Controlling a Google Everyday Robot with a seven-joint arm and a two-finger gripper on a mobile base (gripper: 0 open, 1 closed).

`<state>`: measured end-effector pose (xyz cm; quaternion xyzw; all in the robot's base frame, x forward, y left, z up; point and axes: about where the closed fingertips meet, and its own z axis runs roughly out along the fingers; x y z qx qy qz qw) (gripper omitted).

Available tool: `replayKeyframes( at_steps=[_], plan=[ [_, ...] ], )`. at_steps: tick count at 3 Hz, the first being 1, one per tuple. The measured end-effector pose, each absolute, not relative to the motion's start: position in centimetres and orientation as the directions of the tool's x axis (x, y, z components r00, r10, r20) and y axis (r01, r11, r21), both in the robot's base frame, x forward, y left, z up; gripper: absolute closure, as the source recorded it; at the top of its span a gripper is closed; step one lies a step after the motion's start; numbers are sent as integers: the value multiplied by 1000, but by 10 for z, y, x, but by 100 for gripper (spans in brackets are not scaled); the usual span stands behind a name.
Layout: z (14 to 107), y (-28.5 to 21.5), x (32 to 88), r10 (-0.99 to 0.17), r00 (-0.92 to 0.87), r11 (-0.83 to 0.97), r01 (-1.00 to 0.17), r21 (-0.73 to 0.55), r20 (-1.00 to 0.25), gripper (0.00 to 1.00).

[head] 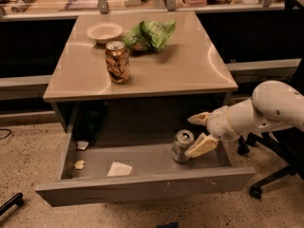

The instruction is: Pick 7up can from top drawer and place on counter

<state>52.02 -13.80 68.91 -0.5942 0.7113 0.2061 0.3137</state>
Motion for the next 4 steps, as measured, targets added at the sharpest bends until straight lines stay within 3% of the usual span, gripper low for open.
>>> replayKeyframes(
  at_steps=[2,3,4],
  plan=[
    [664,-114,511,-707,-89,151,-988,-27,-702,32],
    [663,-114,511,-707,-89,149,-988,-26,-702,48],
    [663,-114,511,-707,-89,149,-988,-26,-702,72]
  ],
)
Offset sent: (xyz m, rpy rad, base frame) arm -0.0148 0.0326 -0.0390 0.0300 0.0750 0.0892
